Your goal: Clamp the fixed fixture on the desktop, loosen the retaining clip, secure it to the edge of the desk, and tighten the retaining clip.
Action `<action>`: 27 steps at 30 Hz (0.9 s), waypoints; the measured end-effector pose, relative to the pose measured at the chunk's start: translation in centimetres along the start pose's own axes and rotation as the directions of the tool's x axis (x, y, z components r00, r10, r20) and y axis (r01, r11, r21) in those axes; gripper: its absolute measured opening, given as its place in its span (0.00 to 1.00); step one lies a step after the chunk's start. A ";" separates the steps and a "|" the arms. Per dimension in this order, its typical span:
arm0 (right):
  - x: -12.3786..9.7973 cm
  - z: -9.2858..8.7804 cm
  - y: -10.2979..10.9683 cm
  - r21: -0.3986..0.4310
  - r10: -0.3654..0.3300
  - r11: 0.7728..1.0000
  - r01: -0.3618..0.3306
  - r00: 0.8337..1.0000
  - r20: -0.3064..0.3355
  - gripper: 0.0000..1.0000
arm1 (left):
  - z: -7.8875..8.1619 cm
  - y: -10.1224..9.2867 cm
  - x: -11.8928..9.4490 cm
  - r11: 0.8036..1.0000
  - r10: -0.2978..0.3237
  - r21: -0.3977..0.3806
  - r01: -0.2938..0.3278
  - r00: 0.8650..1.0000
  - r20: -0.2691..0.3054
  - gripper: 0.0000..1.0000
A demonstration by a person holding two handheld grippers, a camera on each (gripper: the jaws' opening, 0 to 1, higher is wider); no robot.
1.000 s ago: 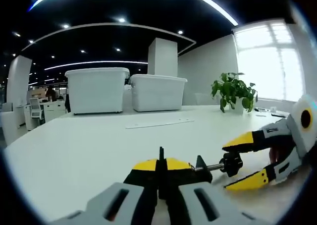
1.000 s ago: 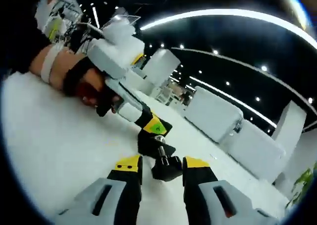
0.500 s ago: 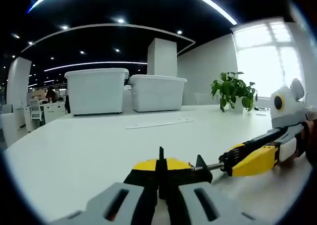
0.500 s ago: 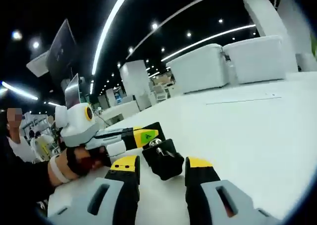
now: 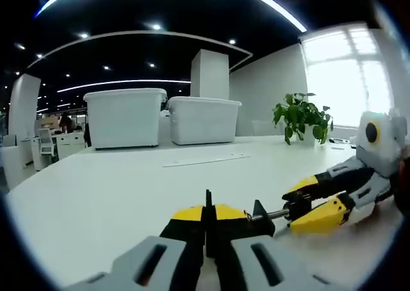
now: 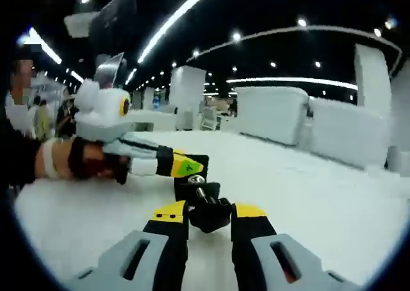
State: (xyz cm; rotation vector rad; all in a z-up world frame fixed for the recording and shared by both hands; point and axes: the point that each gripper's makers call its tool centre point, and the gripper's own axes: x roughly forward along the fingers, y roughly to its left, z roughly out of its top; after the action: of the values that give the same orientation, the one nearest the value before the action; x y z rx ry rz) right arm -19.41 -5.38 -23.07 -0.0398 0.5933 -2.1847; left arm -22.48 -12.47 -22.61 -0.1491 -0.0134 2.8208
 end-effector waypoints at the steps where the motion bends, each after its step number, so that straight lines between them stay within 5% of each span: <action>1: 0.0 0.2 0.2 -0.085 -0.016 0.996 0.016 1.000 0.003 0.24 | 0.0 0.0 0.0 1.000 0.001 0.000 -0.001 1.000 0.000 0.04; 3: 0.0 0.3 0.6 -0.264 -0.038 0.964 0.038 0.999 0.006 0.24 | 0.0 0.0 0.0 1.000 0.001 -0.001 -0.001 1.000 0.000 0.04; 6: -0.1 0.2 0.8 -0.291 -0.049 0.956 0.049 0.999 0.007 0.24 | 0.0 0.2 -0.1 1.000 0.005 -0.004 -0.005 1.000 0.000 0.04; 8: 0.0 -0.1 0.7 -0.197 -0.039 0.980 0.036 0.999 -0.014 0.25 | 0.0 0.2 -0.1 1.000 0.006 -0.001 -0.006 1.000 0.000 0.04; 9: 0.1 -0.2 0.8 -0.068 -0.010 0.998 0.010 1.000 -0.013 0.25 | 0.0 0.2 -0.1 1.000 0.007 -0.002 -0.007 1.000 0.000 0.04; 11: -0.2 0.2 0.9 0.139 0.043 0.989 -0.042 0.999 -0.003 0.30 | 0.0 0.2 -0.2 1.000 0.007 0.001 -0.007 1.000 0.001 0.04; 14: -0.2 -0.1 0.0 0.468 0.078 0.881 -0.072 0.997 0.008 0.52 | 0.0 0.1 -0.2 1.000 0.006 0.002 -0.006 1.000 0.000 0.04; 16: -0.2 -0.6 0.1 0.582 0.113 0.807 -0.101 0.994 0.017 0.47 | 0.0 0.1 -0.2 1.000 0.006 0.001 -0.006 1.000 0.000 0.04; 19: 0.1 -1.3 -0.2 0.671 0.107 0.736 -0.089 0.994 0.015 0.37 | 0.0 0.1 -0.2 1.000 0.005 0.002 -0.005 1.000 0.000 0.04; 25: 0.3 -1.7 -0.5 0.698 0.119 0.712 -0.082 0.993 -0.004 0.25 | 0.1 -0.1 -0.2 1.000 0.004 0.007 -0.004 1.000 0.001 0.04; 27: 0.4 -1.6 -0.4 0.686 0.116 0.723 -0.080 0.993 -0.006 0.25 | 0.1 -0.1 -0.2 1.000 0.004 0.007 -0.004 1.000 0.001 0.04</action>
State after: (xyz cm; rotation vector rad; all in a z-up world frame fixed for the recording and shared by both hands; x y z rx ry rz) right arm -20.34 -4.79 -24.41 0.4357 -0.2243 -2.1750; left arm -22.30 -12.46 -22.53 -0.1457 -0.0036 2.8251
